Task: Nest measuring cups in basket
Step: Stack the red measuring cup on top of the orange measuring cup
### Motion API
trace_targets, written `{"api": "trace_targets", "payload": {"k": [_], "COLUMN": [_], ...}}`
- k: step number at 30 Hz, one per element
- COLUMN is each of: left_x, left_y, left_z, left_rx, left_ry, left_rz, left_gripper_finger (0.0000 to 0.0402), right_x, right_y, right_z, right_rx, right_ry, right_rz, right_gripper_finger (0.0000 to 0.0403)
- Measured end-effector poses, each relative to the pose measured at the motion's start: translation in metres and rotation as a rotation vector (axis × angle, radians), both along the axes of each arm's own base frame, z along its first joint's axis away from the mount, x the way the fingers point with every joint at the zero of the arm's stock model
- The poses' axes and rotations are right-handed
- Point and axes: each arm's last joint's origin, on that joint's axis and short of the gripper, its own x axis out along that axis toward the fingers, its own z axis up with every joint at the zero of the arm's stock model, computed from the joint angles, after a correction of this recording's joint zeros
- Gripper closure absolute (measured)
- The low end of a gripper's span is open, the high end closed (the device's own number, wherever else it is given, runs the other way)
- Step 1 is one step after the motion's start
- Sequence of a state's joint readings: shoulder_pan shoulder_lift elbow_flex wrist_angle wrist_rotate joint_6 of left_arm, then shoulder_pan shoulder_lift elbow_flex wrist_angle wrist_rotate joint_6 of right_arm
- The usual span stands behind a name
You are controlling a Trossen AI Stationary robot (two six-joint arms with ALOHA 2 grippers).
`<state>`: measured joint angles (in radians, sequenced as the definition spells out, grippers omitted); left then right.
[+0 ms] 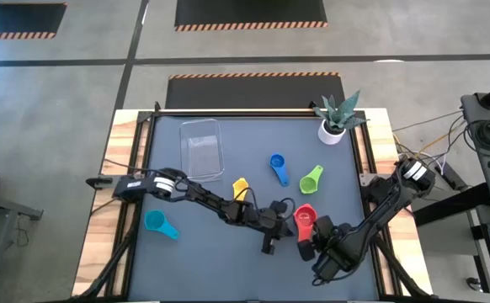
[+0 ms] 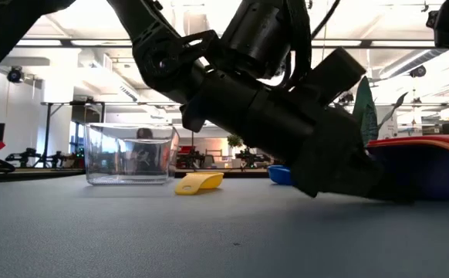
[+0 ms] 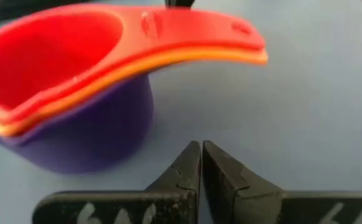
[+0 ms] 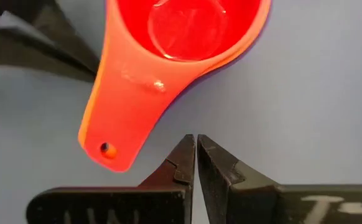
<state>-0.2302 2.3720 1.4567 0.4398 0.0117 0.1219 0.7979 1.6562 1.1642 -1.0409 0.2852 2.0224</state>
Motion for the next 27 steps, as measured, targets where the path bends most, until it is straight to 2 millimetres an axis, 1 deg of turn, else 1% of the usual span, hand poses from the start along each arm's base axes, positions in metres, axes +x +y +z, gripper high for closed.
{"api": "trace_targets", "payload": {"k": [4,6,9,12,18,27], "left_x": [-0.005,-0.008,-0.008,-0.004,0.000,-0.001], "left_y": [0.001,-0.002,-0.007,-0.008,-0.008,-0.009], "left_z": [0.008,0.010,0.013,0.022,0.028,0.026], "left_rx": [0.009,0.009,-0.005,-0.029,-0.040,-0.048], "left_ry": [0.041,0.055,0.027,-0.021,-0.041,-0.033], "left_rz": [0.000,-0.013,-0.036,-0.036,-0.028,-0.026], "left_gripper_finger": [0.0402,0.0402,0.0402,0.0402,0.0402,0.0402], "right_x": [0.003,0.005,0.006,0.006,0.006,0.005], "right_y": [0.003,0.005,0.005,0.004,0.004,0.003], "right_z": [0.006,0.010,0.011,0.011,0.010,0.007], "right_rx": [0.002,-0.007,-0.033,-0.050,-0.059,-0.067], "right_ry": [-0.003,-0.012,-0.020,-0.011,-0.002,-0.007], "right_rz": [0.079,0.128,0.183,0.219,0.244,0.243], "right_gripper_finger": [0.0394,0.0394,0.0394,0.0394,0.0394,0.0394]}}
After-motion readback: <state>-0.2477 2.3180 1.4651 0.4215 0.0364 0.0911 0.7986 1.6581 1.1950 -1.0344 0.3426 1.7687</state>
